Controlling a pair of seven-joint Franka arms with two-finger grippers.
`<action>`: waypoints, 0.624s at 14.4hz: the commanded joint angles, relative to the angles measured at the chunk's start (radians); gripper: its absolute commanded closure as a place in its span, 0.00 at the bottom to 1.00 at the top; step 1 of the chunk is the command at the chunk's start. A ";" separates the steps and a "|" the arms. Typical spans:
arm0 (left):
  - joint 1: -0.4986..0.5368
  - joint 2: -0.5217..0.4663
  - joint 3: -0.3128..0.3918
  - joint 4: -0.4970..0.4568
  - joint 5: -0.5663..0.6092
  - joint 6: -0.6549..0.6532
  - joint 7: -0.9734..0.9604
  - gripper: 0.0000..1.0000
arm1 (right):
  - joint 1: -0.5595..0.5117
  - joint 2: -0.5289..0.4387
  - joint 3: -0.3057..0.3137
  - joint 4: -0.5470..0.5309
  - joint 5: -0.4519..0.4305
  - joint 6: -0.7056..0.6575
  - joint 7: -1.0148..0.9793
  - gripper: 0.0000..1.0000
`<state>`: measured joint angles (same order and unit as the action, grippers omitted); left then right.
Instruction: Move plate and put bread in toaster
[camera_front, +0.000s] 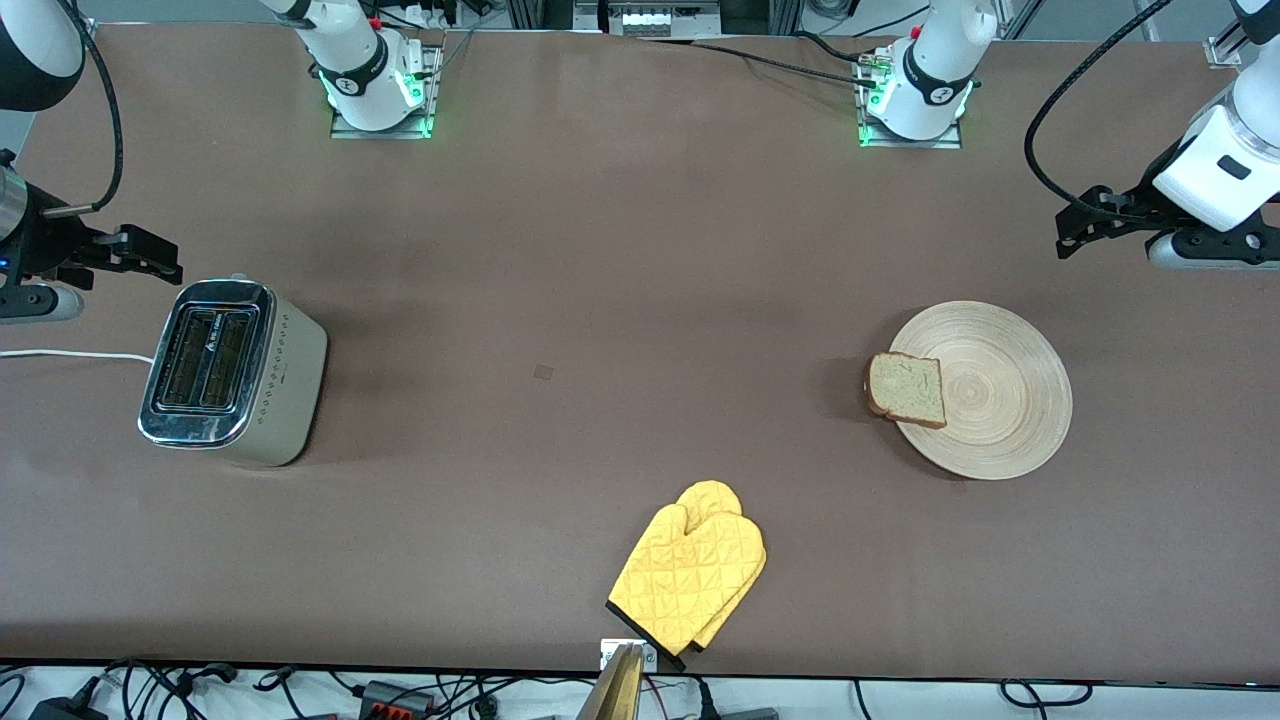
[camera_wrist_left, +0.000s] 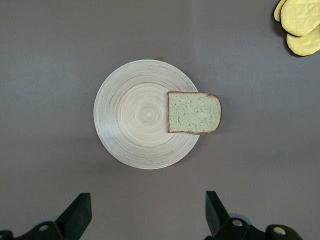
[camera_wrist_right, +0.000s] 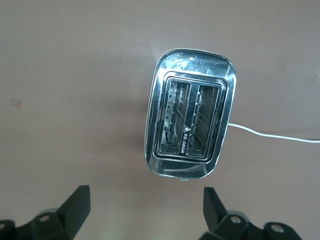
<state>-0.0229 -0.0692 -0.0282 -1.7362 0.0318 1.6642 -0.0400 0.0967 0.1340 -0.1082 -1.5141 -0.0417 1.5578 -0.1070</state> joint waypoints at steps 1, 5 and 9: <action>0.003 0.009 -0.007 0.027 0.013 -0.024 -0.011 0.00 | 0.003 0.000 0.001 0.012 0.000 -0.007 0.007 0.00; 0.003 0.008 -0.009 0.027 0.013 -0.024 -0.012 0.00 | 0.000 0.001 0.001 0.012 0.000 -0.005 0.004 0.00; 0.003 0.011 -0.010 0.027 0.014 -0.027 -0.008 0.00 | 0.000 -0.001 0.001 0.012 0.000 -0.004 0.009 0.00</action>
<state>-0.0229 -0.0691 -0.0295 -1.7356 0.0318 1.6619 -0.0400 0.0967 0.1340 -0.1082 -1.5141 -0.0417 1.5578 -0.1070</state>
